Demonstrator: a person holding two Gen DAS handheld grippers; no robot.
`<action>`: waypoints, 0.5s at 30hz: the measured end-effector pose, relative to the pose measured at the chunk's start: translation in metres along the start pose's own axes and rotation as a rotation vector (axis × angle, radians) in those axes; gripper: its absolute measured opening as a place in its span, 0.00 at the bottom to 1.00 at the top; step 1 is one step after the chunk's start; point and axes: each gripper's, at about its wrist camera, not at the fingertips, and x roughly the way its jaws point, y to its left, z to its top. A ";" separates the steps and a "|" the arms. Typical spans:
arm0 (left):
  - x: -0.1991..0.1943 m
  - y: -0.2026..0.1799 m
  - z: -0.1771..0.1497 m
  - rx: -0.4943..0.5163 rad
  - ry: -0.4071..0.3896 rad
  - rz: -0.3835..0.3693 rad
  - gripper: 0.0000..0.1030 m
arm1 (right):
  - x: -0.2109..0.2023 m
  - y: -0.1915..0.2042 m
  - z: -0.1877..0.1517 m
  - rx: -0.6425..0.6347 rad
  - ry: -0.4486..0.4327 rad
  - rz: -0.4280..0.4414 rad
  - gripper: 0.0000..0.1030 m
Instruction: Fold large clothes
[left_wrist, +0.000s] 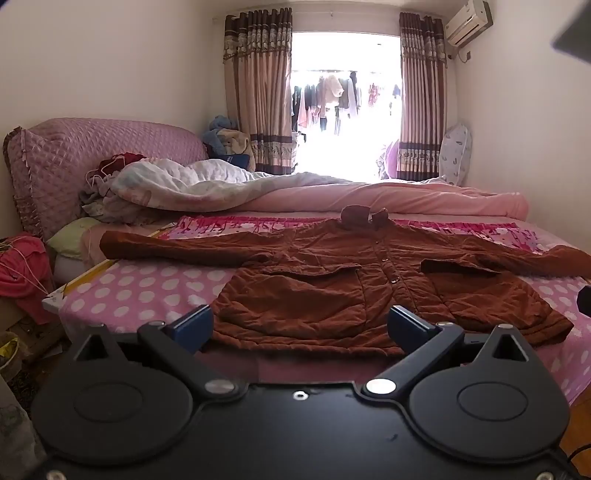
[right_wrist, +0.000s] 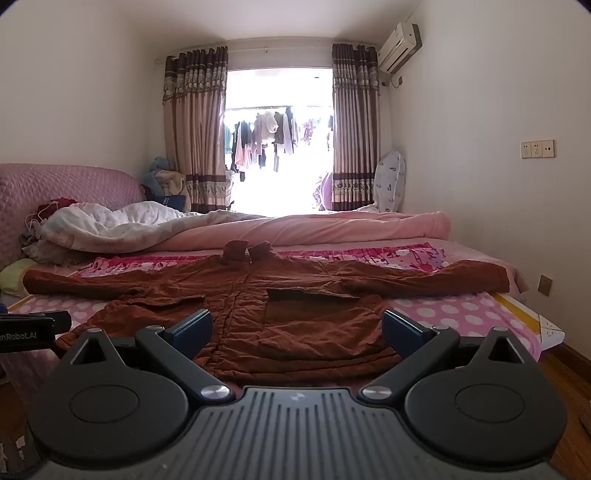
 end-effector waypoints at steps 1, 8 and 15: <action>-0.001 0.000 0.000 0.001 -0.001 0.000 1.00 | 0.000 0.000 0.000 -0.001 -0.001 -0.001 1.00; -0.002 -0.001 0.001 0.004 -0.003 0.001 1.00 | -0.001 -0.001 0.004 0.000 -0.002 0.000 1.00; -0.002 -0.001 0.001 0.003 -0.001 0.002 1.00 | -0.003 -0.001 0.003 0.001 -0.004 0.000 1.00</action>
